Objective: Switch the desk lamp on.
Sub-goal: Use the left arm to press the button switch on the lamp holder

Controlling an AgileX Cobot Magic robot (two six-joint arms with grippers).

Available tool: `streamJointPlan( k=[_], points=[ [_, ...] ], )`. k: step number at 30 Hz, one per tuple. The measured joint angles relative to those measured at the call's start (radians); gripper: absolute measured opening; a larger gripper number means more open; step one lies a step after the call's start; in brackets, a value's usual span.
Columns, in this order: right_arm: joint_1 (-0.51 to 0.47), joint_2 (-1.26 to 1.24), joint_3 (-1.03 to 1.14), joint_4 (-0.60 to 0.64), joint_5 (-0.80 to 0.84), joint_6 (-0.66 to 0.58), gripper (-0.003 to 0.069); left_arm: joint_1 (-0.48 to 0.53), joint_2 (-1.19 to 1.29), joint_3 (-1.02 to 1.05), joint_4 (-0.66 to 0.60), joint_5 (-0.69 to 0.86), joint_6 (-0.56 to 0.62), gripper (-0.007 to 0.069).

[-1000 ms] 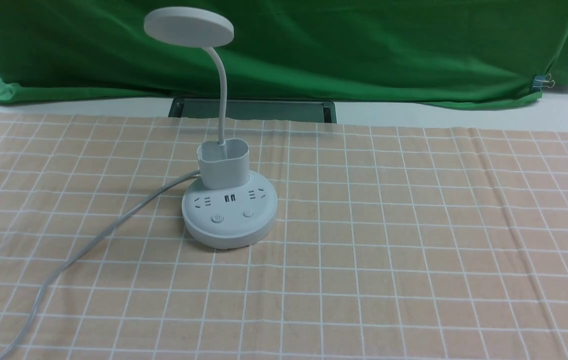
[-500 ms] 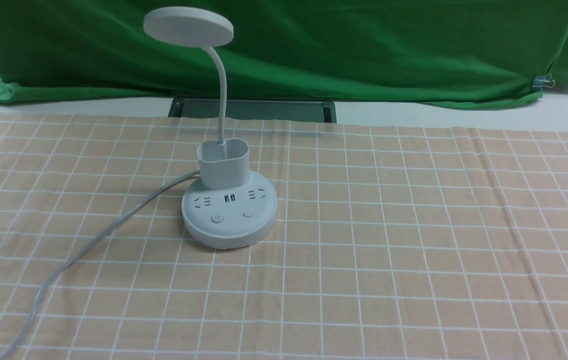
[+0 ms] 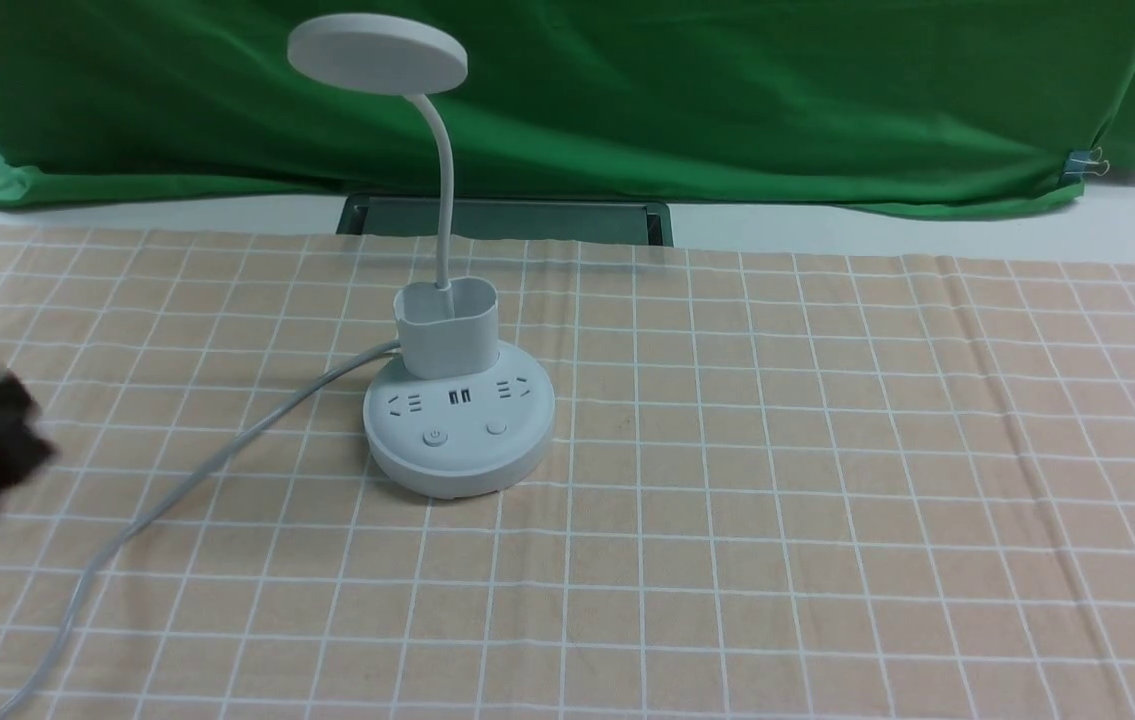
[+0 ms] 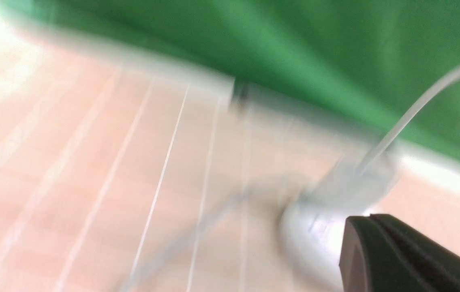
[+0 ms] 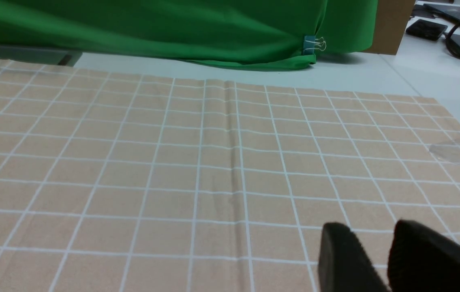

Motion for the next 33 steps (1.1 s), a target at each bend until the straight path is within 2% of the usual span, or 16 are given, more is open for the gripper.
streamJointPlan(
  k=[2,6,11,14,19,23,26,27,28,30,33],
  points=[
    [0.0,0.0,0.0,0.0,0.0,0.0,0.0239,0.0,0.084,-0.011,-0.038,0.034,0.001,0.0001],
    [0.0,0.0,0.0,0.0,0.0,0.0,0.0239,0.0,0.278,-0.083,-0.148,0.146,0.099,0.0001],
    [0.0,0.0,0.0,0.0,0.0,0.0,0.0239,0.0,0.487,-0.221,-0.372,0.327,0.413,0.0001],
    [0.0,0.0,0.0,0.0,0.0,0.0,0.0239,0.0,0.549,-0.257,-0.5,0.39,0.546,0.0001],
    [0.0,0.0,0.0,0.0,0.0,0.0,0.0239,-0.017,0.617,-0.305,-0.618,0.463,0.671,0.0001],
    [0.0,0.0,0.0,0.0,0.0,0.0,0.0239,-0.096,0.656,-0.357,-0.594,0.471,0.67,0.0001],
    [0.0,0.0,0.0,0.0,0.0,0.0,0.0239,-0.176,0.692,-0.413,-0.507,0.476,0.614,0.0001],
    [0.0,0.0,0.0,0.0,0.0,0.0,0.0239,-0.234,0.726,-0.463,-0.413,0.488,0.538,0.0001],
    [0.0,0.0,0.0,0.0,0.0,0.0,0.0239,-0.24,0.73,-0.469,-0.402,0.49,0.53,0.0001],
    [0.0,0.0,0.0,0.0,0.0,0.0,0.0239,-0.309,0.784,-0.54,-0.275,0.514,0.427,0.0001],
    [0.0,0.0,0.0,0.0,0.0,0.0,0.0239,-0.343,0.831,-0.592,-0.207,0.517,0.375,0.0001]
  ],
)
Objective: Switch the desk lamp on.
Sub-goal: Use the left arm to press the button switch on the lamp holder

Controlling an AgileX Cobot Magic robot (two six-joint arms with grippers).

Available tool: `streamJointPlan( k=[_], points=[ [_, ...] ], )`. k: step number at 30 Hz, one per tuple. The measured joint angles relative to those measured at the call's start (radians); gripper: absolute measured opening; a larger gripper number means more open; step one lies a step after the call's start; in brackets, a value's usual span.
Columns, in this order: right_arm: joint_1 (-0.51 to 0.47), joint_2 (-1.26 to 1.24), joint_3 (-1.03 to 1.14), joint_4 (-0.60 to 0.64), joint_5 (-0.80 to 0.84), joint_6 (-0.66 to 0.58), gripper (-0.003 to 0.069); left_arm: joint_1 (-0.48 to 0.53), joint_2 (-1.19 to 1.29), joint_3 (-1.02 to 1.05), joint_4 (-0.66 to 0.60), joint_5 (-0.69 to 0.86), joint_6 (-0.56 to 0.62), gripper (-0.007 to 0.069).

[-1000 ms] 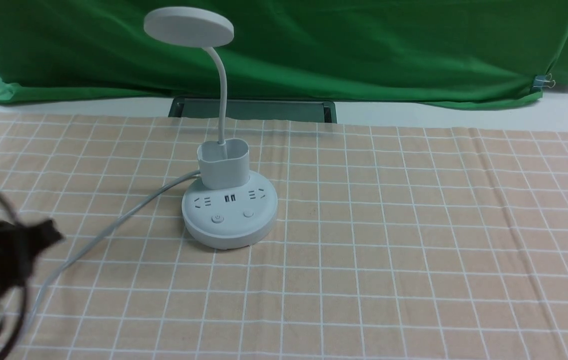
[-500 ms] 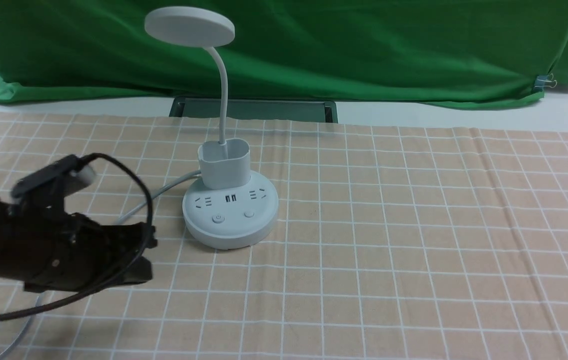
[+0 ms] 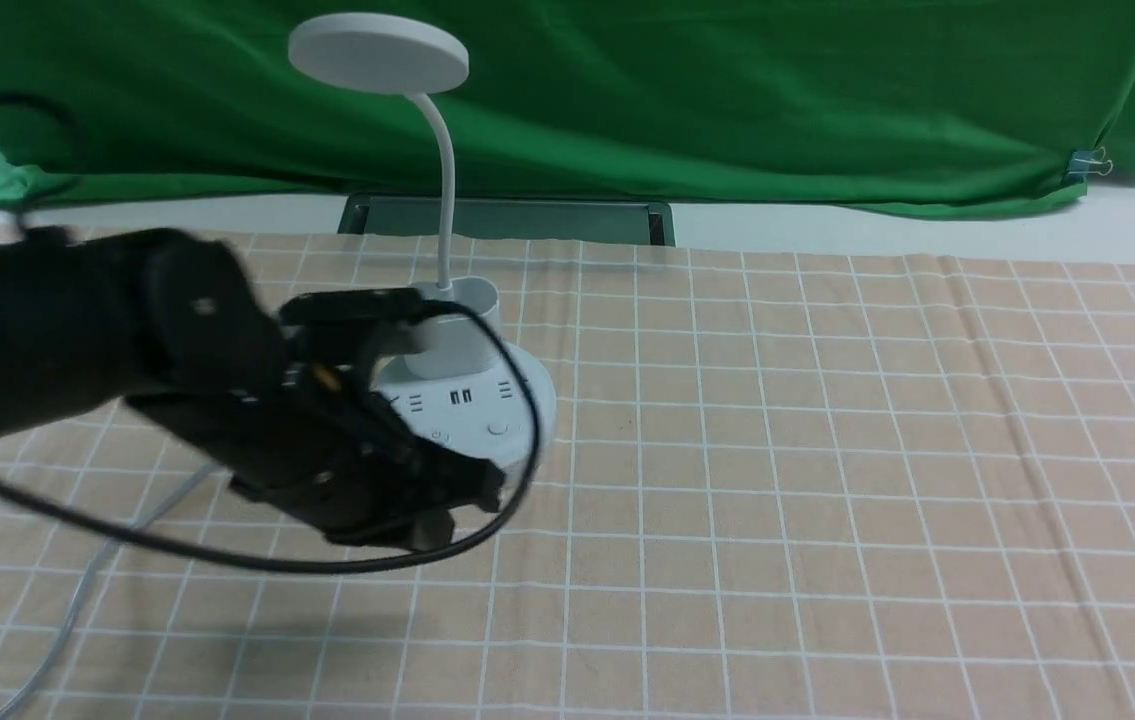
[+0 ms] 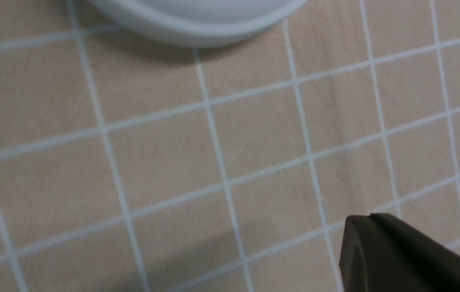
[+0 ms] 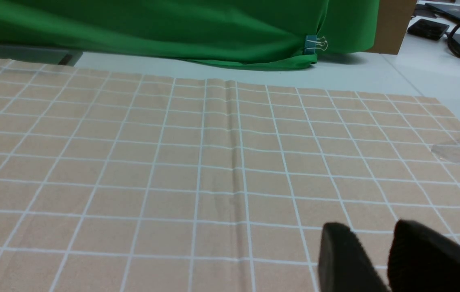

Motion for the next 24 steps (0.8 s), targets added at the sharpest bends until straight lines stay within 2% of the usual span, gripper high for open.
streamJointPlan(
  k=[24],
  points=[
    [0.0,0.0,0.0,0.0,0.0,0.0,0.0239,-0.014,0.074,-0.133,0.076,-0.067,-0.025,0.0001]
  ],
)
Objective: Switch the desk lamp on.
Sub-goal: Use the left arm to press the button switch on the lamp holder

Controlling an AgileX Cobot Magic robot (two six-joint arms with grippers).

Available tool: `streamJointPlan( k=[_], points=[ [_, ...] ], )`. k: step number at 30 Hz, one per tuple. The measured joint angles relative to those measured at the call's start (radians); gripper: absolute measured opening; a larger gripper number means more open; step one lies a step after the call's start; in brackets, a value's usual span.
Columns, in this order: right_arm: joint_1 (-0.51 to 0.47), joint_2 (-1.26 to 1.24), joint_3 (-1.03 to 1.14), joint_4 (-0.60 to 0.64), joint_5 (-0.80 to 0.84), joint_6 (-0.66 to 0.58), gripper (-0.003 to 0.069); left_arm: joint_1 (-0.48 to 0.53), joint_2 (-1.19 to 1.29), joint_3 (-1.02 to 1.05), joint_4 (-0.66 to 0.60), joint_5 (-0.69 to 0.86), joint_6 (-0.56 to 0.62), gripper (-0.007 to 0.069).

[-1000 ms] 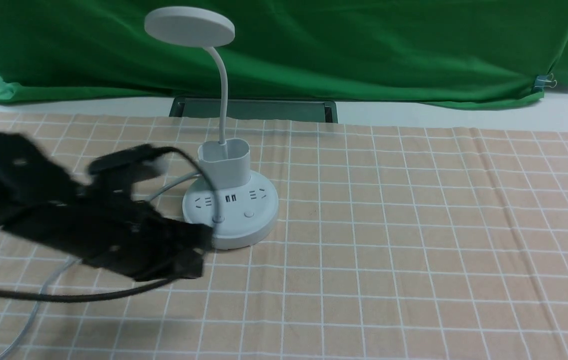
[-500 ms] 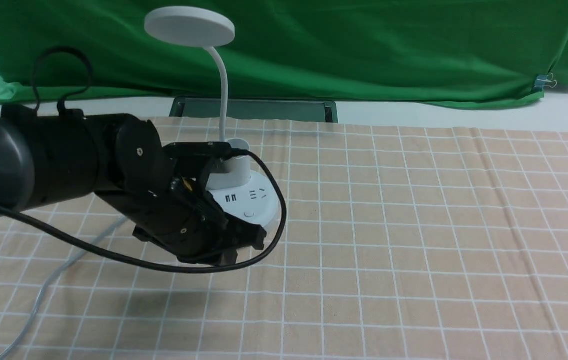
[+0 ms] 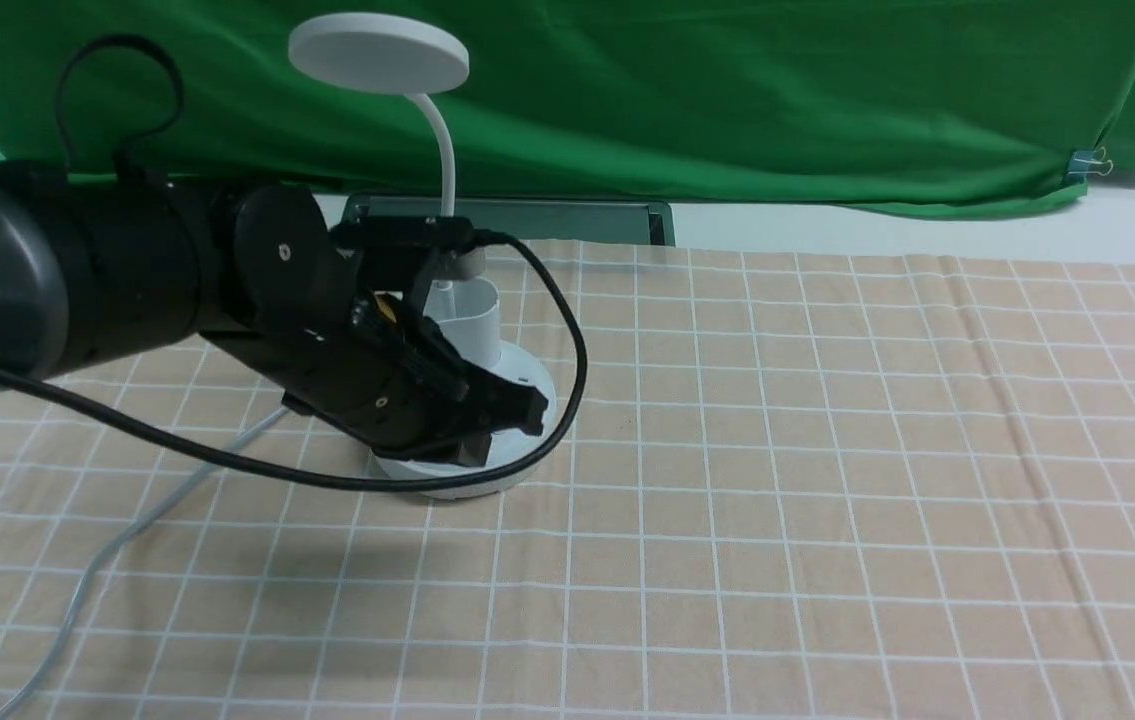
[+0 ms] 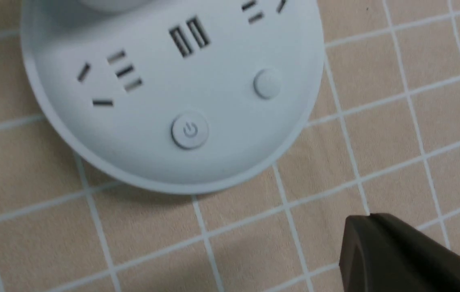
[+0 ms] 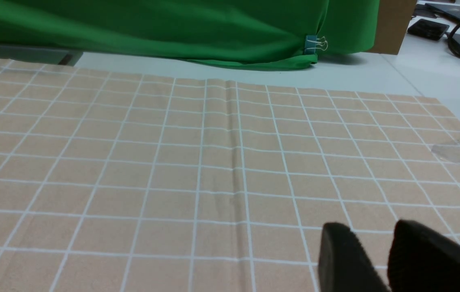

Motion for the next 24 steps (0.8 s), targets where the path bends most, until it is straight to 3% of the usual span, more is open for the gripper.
streamJointPlan(
  k=[13,24],
  points=[
    [0.0,0.0,0.0,0.0,0.0,0.0,0.0239,0.0,0.017,-0.003,0.014,-0.082,0.016,0.0001],
    [0.0,0.0,0.0,0.0,0.0,0.0,0.0239,0.0,0.071,-0.005,-0.002,-0.018,0.017,0.0001]
  ],
)
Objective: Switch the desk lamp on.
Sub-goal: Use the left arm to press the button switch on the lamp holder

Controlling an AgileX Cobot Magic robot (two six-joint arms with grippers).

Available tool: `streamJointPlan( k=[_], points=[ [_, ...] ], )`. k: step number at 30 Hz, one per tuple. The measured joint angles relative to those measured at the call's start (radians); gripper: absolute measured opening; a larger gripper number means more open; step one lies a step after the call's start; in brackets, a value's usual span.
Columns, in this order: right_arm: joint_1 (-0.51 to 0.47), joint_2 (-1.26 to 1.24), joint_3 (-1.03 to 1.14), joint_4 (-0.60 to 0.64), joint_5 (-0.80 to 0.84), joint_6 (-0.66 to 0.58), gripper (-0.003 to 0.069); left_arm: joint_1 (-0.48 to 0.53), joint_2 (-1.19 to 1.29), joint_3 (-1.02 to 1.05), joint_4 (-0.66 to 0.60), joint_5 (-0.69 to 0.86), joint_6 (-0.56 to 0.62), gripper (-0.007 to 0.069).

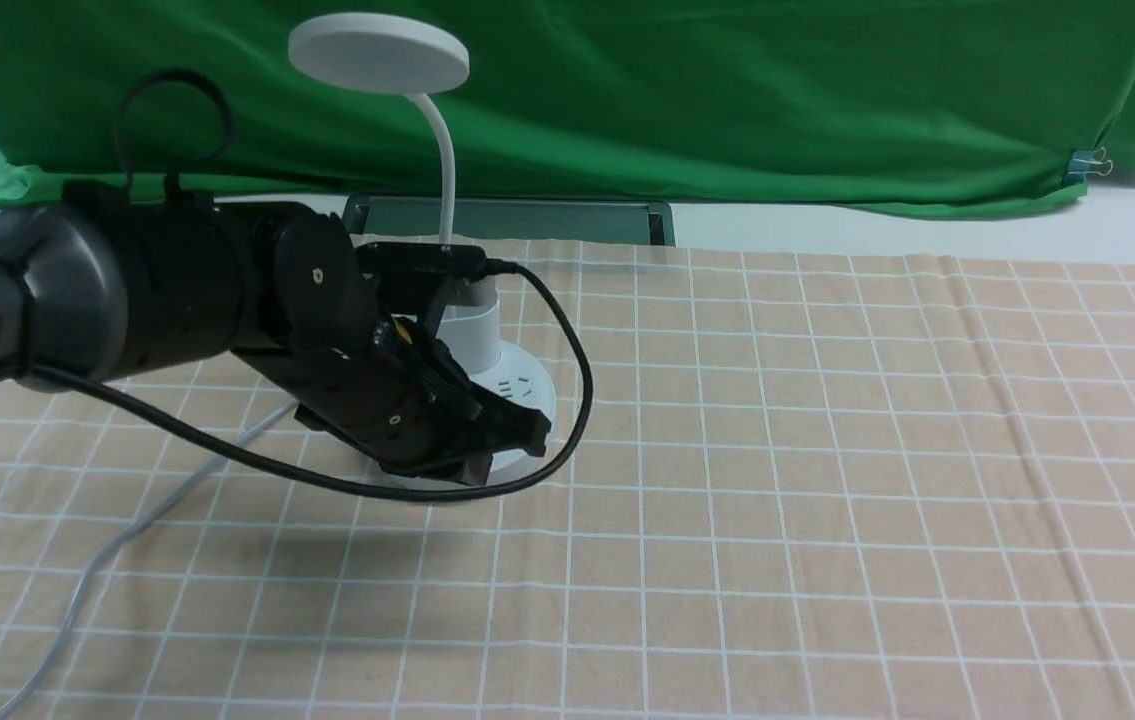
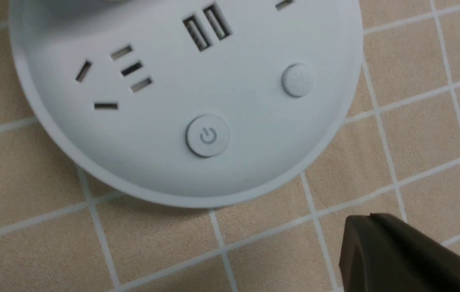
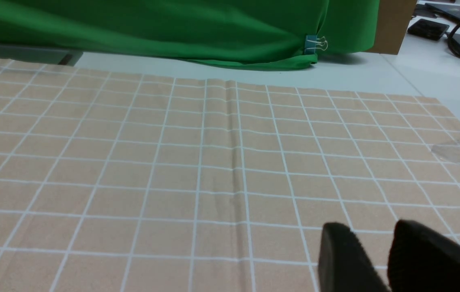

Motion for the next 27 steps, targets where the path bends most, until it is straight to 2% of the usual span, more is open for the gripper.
streamJointPlan(
  k=[19,24,27],
  points=[
    [0.0,0.0,0.0,0.0,0.0,0.0,0.0239,0.0,0.0,-0.005,-0.002,-0.101,0.017,0.0001],
    [0.0,0.0,0.0,0.0,0.0,0.0,0.0239,0.0,0.009,-0.005,-0.006,-0.089,0.017,0.0001],
    [0.0,0.0,0.0,0.0,0.0,0.0,0.0239,0.0,0.017,-0.005,-0.051,-0.044,0.032,0.0001]
  ],
)
